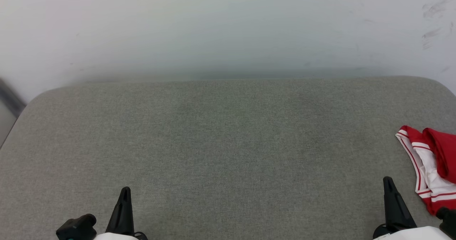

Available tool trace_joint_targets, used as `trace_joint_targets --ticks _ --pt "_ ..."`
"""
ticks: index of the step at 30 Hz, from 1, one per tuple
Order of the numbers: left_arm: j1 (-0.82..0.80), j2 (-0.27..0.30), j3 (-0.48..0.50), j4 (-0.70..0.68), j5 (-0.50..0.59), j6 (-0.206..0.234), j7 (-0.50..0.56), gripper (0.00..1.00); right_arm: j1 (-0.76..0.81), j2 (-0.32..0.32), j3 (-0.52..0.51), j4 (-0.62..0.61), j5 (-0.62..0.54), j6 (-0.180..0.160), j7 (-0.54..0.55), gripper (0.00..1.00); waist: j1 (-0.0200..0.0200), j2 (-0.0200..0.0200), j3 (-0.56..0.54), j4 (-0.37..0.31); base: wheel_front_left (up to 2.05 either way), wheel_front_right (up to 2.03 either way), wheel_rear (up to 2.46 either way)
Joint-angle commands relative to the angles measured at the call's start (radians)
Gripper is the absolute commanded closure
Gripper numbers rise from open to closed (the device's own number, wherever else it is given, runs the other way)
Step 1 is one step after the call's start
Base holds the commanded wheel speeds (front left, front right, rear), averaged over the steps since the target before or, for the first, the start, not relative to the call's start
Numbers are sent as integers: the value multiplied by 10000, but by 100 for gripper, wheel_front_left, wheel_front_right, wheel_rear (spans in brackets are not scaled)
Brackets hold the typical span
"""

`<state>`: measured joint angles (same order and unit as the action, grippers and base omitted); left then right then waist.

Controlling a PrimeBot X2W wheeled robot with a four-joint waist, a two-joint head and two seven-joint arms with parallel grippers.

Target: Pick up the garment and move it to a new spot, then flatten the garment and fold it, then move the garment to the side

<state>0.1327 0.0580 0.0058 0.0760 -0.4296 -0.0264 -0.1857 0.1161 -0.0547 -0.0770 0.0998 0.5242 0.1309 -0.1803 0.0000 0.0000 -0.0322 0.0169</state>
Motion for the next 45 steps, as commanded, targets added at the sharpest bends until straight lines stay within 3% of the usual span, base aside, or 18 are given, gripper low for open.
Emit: trace_joint_targets --ticks 1,32,45 --pt "-292 87 40 -64 -410 -56 71 100 -331 -81 -2 -79 378 -1 75 100 0 0 4 -2 0 0 0" --pt "-1190 177 276 641 -5321 -479 1137 100 -1153 -134 -35 536 4849 -1 1176 100 0 0 111 -53 0 0 0" --pt "-1479 179 380 860 -6771 -614 1471 100 -1406 -134 -65 734 6175 -2 1527 100 0 0 152 -72 0 0 0"
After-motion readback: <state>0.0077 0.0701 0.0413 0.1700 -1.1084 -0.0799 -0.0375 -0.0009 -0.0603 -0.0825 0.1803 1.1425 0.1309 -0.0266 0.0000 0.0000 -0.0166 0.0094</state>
